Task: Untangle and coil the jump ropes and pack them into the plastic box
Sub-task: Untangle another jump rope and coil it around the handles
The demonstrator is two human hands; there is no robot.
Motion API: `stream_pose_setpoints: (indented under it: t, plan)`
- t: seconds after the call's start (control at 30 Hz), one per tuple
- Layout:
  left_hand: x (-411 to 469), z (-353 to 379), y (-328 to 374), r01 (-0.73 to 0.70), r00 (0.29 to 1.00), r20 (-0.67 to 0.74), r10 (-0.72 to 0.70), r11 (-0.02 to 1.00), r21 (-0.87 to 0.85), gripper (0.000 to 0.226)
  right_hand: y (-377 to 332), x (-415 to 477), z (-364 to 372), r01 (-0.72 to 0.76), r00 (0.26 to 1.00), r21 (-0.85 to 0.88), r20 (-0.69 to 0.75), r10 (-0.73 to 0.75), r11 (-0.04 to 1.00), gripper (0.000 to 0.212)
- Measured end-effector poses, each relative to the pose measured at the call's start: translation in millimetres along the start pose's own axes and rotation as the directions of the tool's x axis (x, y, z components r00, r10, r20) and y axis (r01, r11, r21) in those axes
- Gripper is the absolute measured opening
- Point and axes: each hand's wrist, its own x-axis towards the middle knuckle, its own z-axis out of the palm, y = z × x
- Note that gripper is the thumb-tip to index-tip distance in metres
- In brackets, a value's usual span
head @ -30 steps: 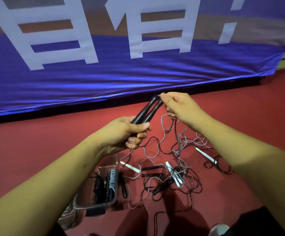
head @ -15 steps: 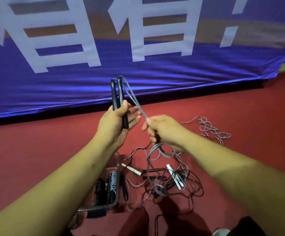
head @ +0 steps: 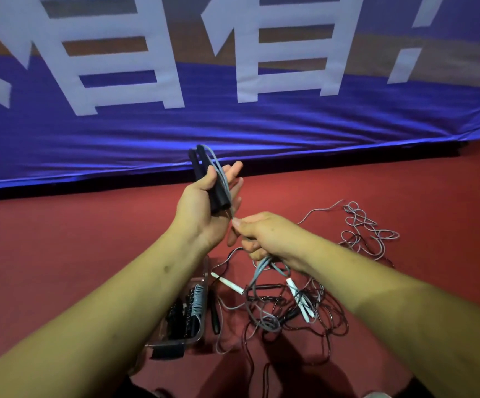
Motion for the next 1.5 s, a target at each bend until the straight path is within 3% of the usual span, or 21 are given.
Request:
stream_pose_setpoints:
  t: [0.3,0.43,0.63,0.73,0.83,0.93,1.0,1.13,1.2,1.27,1.37,1.4,1.43,1.5]
  plan:
    - [5,-2,-7,-0.039,0.998,0.043,0.035,0.996,0.079,0.027,-2,5,10,0.028,0.994,-0.253,-0.097,-0.055,0.967,0.045]
    - [11,2,3,-0.121,0.992,-0.032,0.121,0.992,0.026,0.015,-7,3,13,0.08,0.996,-0.179,-0.033,-0.087,0.981,0.041]
    - [27,-16,37,-0.263,0.942,-0.201,0.268,0.963,0.052,0.015,-2,-7,3,0.056,0.998,-0.407,0.049,-0.039,0.912,0.023]
    - [28,-25,40,-0.324,0.905,-0.248,0.344,0.939,0.118,0.017,5,-9,-4,-0.01,0.999,-0.359,0.04,0.026,0.933,0.017]
    - [31,-40,56,-0.392,0.836,-0.323,0.443,0.895,0.214,0.017,15,-12,-18,-0.128,0.99,-0.187,0.035,0.137,0.974,0.014]
    - [34,-65,66,-0.381,0.813,-0.394,0.429,0.903,0.198,0.02,8,-17,-28,-0.091,0.996,0.084,0.011,0.09,0.992,0.017]
    - [38,-79,64,-0.355,0.808,-0.415,0.419,0.907,0.226,0.023,-2,-20,-30,-0.069,0.996,0.194,0.068,0.056,0.979,0.023]
    - [46,-96,57,-0.206,0.789,-0.416,0.453,0.833,0.514,0.022,-15,-28,-18,-0.01,0.979,-0.054,0.201,0.021,0.999,0.022]
    - [46,-101,51,-0.016,0.835,-0.403,0.375,0.749,0.663,0.018,-19,-26,-18,0.039,0.993,-0.106,0.111,-0.027,0.994,0.022]
    - [39,-98,40,0.141,0.905,-0.345,0.25,0.59,0.795,0.018,-23,-22,-25,0.094,0.995,-0.071,-0.008,-0.095,0.993,0.024]
    - [21,-82,20,0.162,0.981,-0.181,0.073,0.211,0.964,0.009,-27,-18,-40,0.141,0.978,-0.015,-0.156,-0.142,0.99,0.027]
    - [16,-76,16,0.141,0.99,-0.142,-0.003,0.163,0.977,0.004,-28,-17,-45,0.147,0.967,-0.018,-0.206,-0.148,0.989,0.028]
    - [12,-73,12,0.139,0.987,-0.121,-0.102,0.2,0.97,0.006,-28,-16,-49,0.147,0.956,-0.028,-0.253,-0.149,0.989,0.029]
    - [3,-63,7,0.188,0.95,-0.072,-0.303,0.374,0.908,0.007,-27,-15,-59,0.125,0.93,-0.066,-0.339,-0.14,0.99,0.03]
